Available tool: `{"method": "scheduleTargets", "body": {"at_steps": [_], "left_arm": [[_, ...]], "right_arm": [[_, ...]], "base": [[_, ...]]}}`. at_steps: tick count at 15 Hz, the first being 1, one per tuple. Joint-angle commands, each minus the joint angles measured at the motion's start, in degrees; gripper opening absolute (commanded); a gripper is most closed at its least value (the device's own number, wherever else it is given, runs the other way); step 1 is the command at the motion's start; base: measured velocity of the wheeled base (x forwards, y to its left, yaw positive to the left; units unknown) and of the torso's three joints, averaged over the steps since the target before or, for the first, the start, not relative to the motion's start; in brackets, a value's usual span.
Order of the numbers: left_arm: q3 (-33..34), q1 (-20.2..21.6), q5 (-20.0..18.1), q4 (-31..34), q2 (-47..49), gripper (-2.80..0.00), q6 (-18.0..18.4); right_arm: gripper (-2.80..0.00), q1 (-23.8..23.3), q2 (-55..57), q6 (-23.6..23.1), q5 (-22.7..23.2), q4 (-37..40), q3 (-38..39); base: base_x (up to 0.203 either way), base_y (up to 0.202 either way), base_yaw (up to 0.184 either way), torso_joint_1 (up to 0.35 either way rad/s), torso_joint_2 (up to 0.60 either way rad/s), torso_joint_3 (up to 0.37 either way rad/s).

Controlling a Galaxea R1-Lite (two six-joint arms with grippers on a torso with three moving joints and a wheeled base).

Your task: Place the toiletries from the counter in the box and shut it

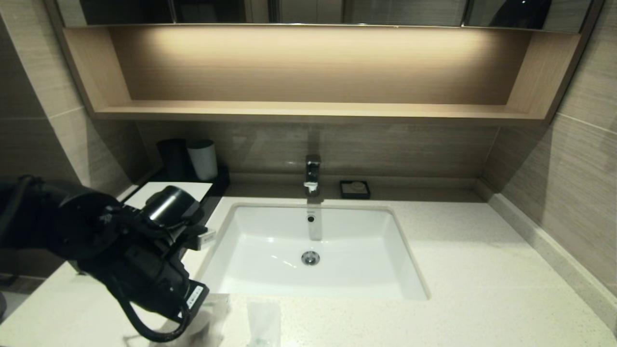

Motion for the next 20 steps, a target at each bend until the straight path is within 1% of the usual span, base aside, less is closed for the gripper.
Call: {"method": "scheduleTargets", "body": {"at_steps": [1,8,10,12,13,14,16,18,20], "left_arm": [[1.47,2.45,-1.14,-0.01,-1.32,-2.8,3.99],[1.56,2.41,-1.16,-0.01,-0.95,-2.8,4.53],[1.67,2.45,-1.16,-0.38,-0.95,-2.8,7.72],[2.09,2.45,-1.25,-1.65,-0.77,-2.8,8.35],[2.36,2.45,-1.3,-2.12,-0.54,0.0,8.84],[3.0,2.45,-1.59,-2.74,-0.21,0.0,9.85],[4.64,2.45,-3.88,-4.73,-0.16,0.0,11.71],[5.81,2.45,-5.21,-6.51,-0.11,0.0,12.63],[6.06,2.45,-5.38,-7.39,0.2,0.0,13.22]], "right_arm": [[-2.8,0.0,0.06,0.0,0.02,-0.01,0.0],[-2.8,0.0,0.06,0.0,0.02,-0.04,0.0],[-2.8,0.0,0.06,0.0,0.02,0.05,0.0],[-2.8,0.0,0.06,0.0,0.02,0.04,0.0],[-2.8,0.0,0.06,0.0,0.02,0.0,0.0],[-2.8,0.0,0.06,0.0,0.02,-0.04,0.0],[-2.8,0.0,0.06,0.0,0.02,-0.04,0.0],[-2.8,0.0,0.06,0.0,0.02,-0.04,0.0],[-2.8,0.0,0.06,0.0,0.02,-0.02,0.0]], "base": [[0.0,0.0,0.0,0.0,0.0,0.0],[0.0,0.0,0.0,0.0,0.0,0.0],[0.0,0.0,0.0,0.0,0.0,0.0],[0.0,0.0,0.0,0.0,0.0,0.0],[0.0,0.0,0.0,0.0,0.0,0.0],[0.0,0.0,0.0,0.0,0.0,0.0],[0.0,0.0,0.0,0.0,0.0,0.0],[0.0,0.0,0.0,0.0,0.0,0.0],[0.0,0.0,0.0,0.0,0.0,0.0]]}}
